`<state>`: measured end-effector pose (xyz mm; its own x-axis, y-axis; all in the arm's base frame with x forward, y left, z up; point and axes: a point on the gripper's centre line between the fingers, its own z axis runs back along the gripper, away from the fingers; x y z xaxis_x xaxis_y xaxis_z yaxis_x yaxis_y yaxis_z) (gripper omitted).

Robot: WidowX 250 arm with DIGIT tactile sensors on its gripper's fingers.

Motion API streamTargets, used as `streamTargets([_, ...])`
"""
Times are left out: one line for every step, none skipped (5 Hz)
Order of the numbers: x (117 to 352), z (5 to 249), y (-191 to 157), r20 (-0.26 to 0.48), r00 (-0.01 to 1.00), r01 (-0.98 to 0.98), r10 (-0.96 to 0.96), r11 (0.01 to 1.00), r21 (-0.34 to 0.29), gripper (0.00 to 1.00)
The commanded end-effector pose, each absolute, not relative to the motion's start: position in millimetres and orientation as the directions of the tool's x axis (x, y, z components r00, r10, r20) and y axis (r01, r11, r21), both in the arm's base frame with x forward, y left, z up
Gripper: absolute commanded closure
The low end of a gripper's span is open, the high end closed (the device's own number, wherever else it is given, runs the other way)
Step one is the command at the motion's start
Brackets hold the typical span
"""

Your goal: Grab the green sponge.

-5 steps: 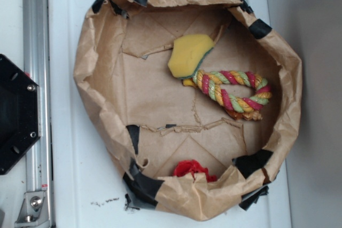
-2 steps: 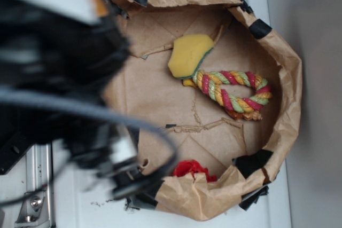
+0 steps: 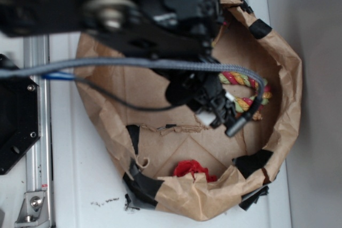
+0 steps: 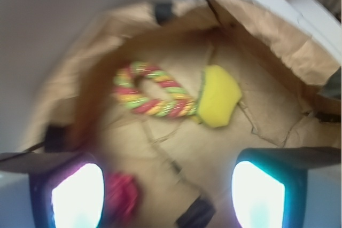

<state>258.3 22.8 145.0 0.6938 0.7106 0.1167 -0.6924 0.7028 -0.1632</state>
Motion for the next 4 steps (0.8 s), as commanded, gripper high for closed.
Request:
streamTargets([267.3, 85.0, 80.2, 0.131, 0.62, -0.774, 0.774, 0.63, -0.06, 0.0])
streamTargets([271.7, 59.7, 89.7, 0.089, 0.606, -0.792, 0.79, 0.61, -0.018, 0.0])
streamTargets([273.7, 45.9, 88.3, 0.029, 0.638, -0.77, 0.77, 0.638, 0.019, 0.14])
streamTargets([272.9, 55.4, 82.4, 0.031, 0.651, -0.759, 0.759, 0.651, 0.003, 1.0])
